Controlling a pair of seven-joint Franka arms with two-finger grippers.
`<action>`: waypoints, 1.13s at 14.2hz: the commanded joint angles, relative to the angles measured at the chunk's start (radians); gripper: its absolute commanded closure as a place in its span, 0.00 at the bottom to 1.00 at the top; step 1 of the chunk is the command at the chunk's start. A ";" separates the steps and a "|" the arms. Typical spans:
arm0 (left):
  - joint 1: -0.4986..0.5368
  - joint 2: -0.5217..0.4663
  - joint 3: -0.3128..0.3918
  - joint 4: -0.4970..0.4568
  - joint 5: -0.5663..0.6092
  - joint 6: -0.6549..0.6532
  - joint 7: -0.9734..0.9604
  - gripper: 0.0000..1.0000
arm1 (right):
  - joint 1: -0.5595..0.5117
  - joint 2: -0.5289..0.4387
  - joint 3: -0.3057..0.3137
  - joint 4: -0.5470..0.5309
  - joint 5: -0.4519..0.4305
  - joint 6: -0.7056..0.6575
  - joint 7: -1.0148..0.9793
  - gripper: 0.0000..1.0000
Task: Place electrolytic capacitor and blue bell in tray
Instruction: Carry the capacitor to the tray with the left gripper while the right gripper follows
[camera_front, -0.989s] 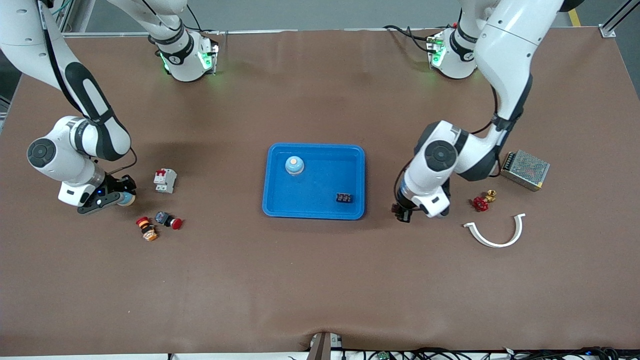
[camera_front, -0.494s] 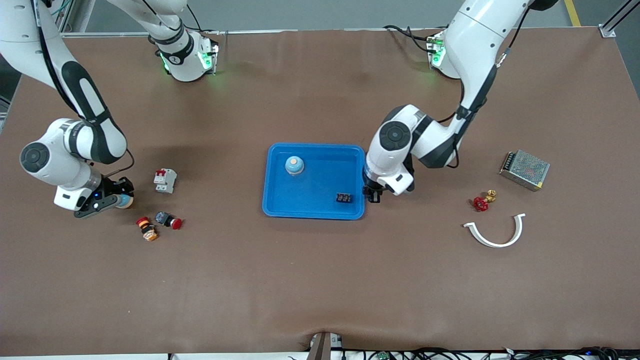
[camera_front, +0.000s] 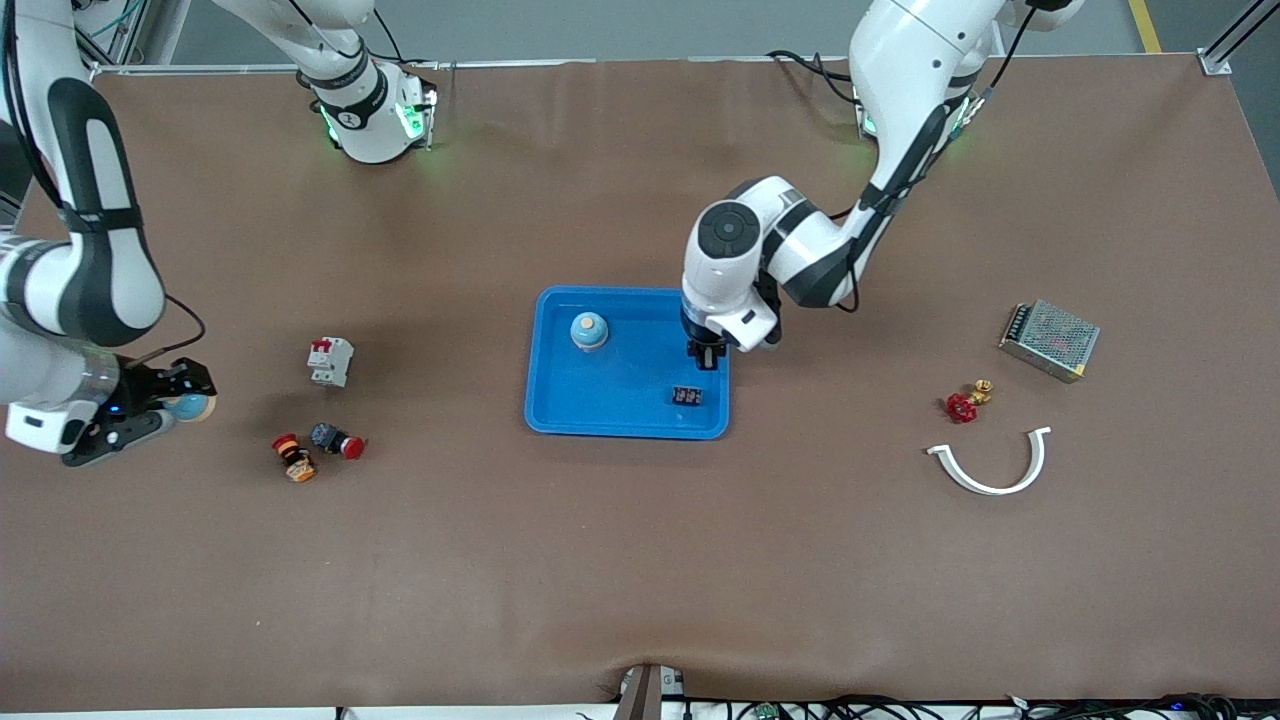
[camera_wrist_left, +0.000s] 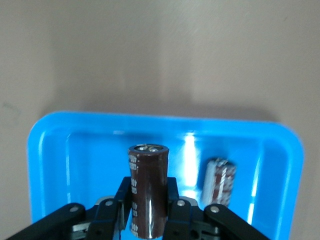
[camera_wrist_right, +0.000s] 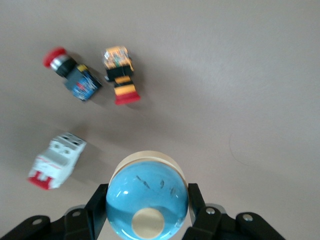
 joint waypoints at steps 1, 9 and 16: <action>-0.033 -0.025 0.006 -0.006 -0.006 -0.020 -0.027 1.00 | 0.067 0.011 0.000 0.148 0.010 -0.157 0.145 0.61; -0.051 0.004 0.008 -0.016 0.011 -0.019 -0.027 1.00 | 0.239 -0.009 0.008 0.204 0.087 -0.256 0.539 0.61; -0.050 0.024 0.009 -0.021 0.014 0.007 -0.023 1.00 | 0.428 -0.005 0.006 0.215 0.203 -0.224 0.939 0.61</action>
